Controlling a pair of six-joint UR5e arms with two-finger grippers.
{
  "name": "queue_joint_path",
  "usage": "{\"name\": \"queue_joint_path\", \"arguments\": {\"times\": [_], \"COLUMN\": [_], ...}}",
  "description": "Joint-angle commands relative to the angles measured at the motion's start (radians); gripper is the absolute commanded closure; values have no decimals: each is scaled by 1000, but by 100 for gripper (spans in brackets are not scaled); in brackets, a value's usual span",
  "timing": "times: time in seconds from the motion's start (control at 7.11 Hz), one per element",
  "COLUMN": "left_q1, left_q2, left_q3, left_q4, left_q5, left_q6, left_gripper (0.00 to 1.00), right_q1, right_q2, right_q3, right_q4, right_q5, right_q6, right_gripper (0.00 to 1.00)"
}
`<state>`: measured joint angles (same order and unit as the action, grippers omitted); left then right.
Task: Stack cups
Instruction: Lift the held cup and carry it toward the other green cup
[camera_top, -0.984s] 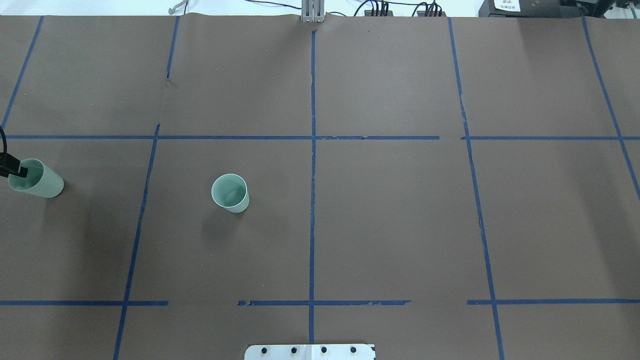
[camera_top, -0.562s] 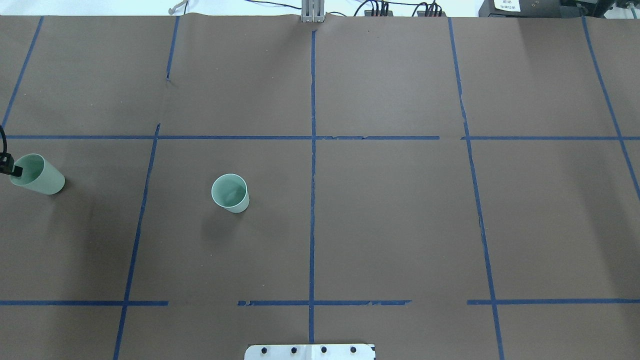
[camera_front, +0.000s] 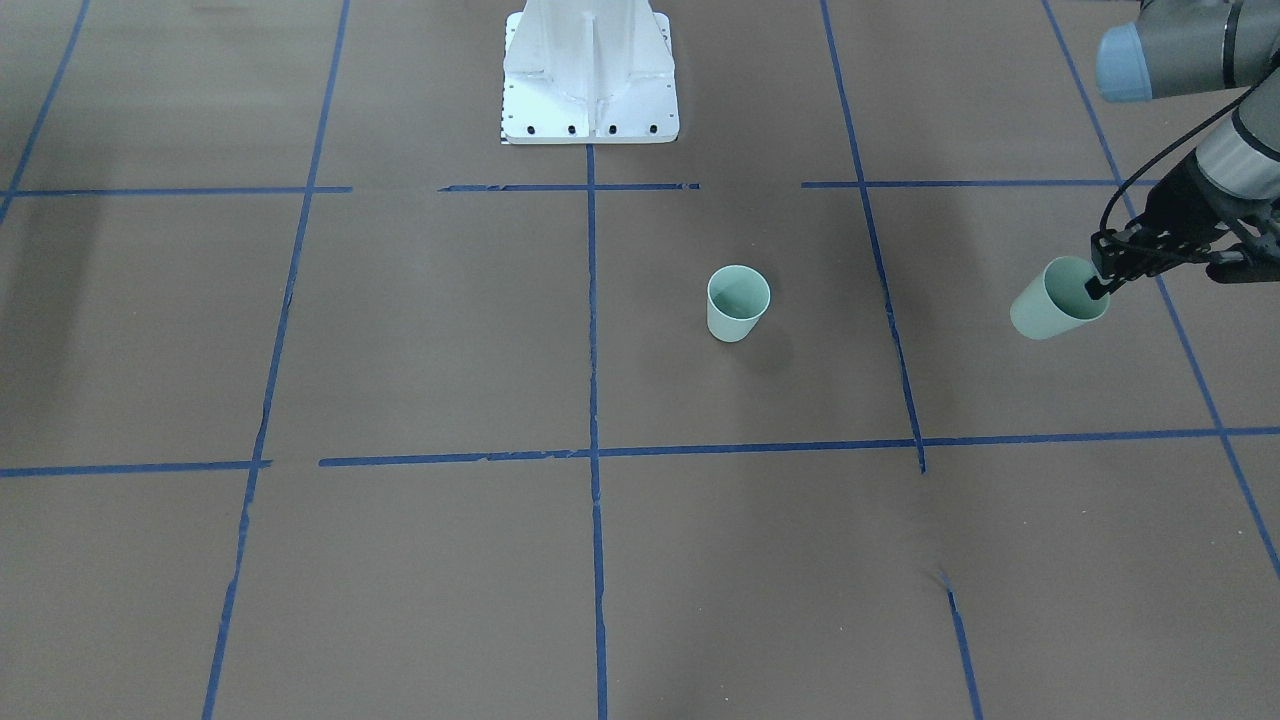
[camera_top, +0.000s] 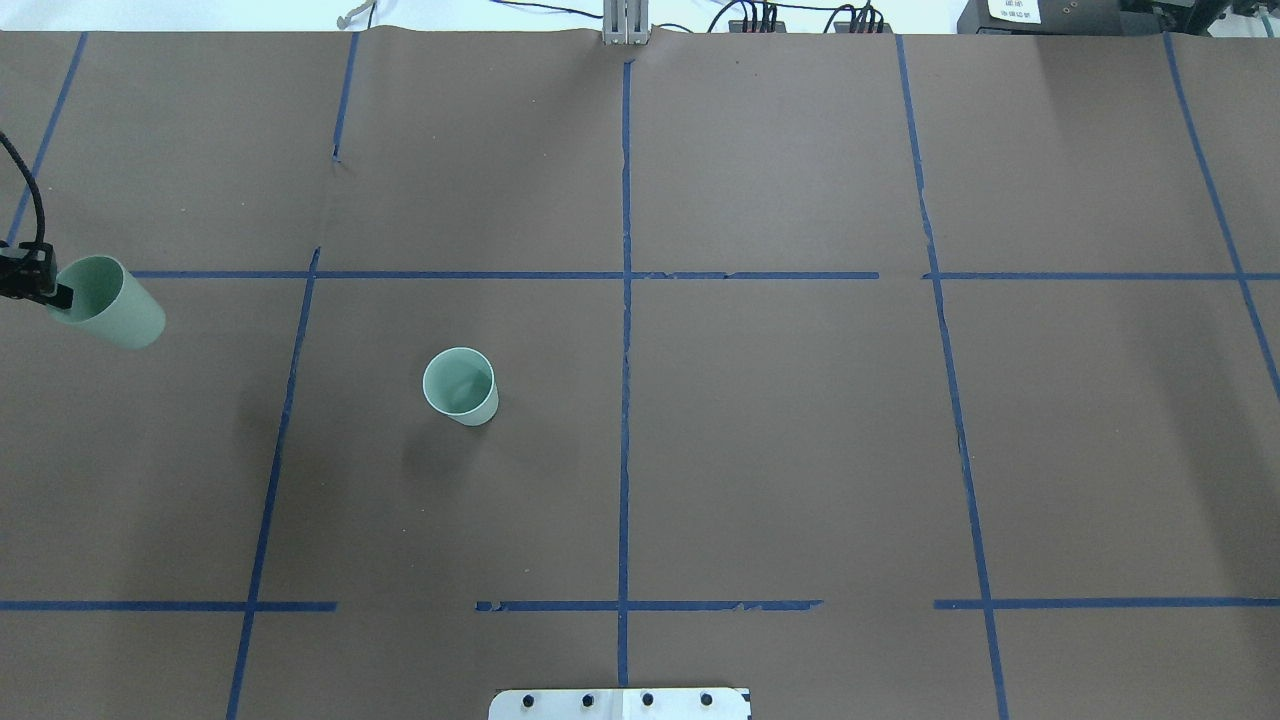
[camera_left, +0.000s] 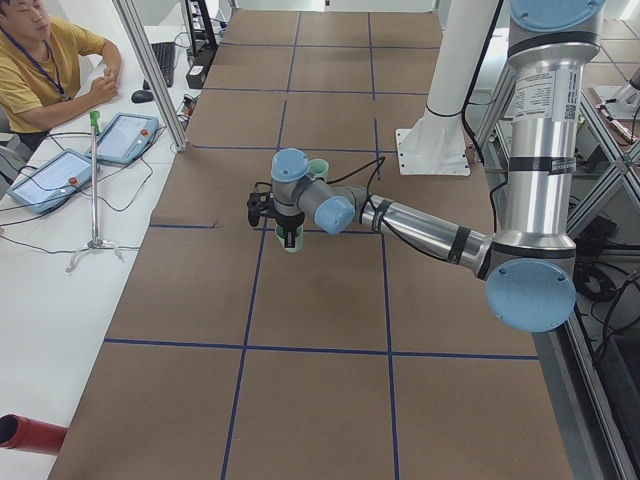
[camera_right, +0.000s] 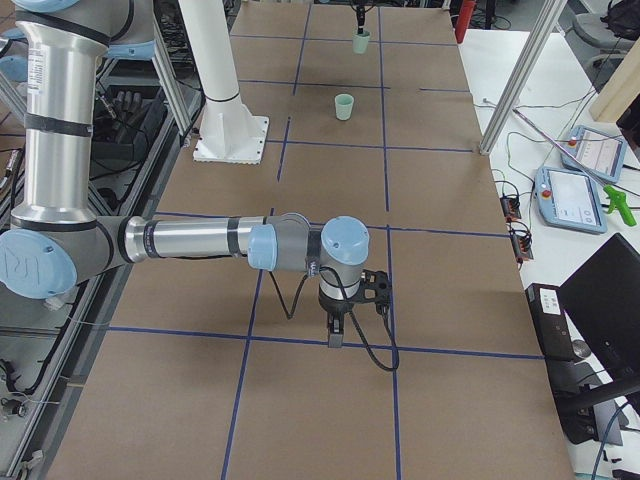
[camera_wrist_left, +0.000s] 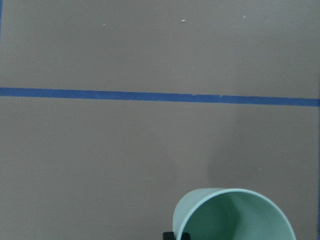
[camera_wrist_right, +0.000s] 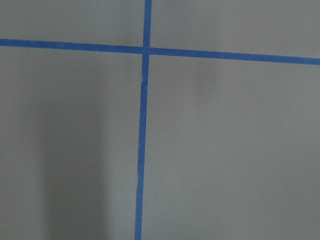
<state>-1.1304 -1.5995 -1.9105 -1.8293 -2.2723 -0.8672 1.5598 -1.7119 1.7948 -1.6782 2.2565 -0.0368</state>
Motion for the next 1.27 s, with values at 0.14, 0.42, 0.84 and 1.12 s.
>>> {"name": "queue_joint_path", "arguments": {"times": [0.14,0.42,0.84,1.12], "left_q1": [156,277,404,448], "left_q2": [-202,-342,-391,-408], "left_q3": [-38,-39,-73,-107], "left_q4": [41,198,342,386], "left_q5": [95,204,286,315], "left_q6": [-408,-536,-639,-688], "left_gripper": [100,100,100,100], "right_q1": [0,-1,-1,0], "right_q2": [0,0,0,0], "right_q3": [0,0,0,0], "right_q4": [0,0,0,0], "right_q5": [0,0,0,0], "right_q6": [0,0,0,0], "right_gripper": [0,0,0,0]}}
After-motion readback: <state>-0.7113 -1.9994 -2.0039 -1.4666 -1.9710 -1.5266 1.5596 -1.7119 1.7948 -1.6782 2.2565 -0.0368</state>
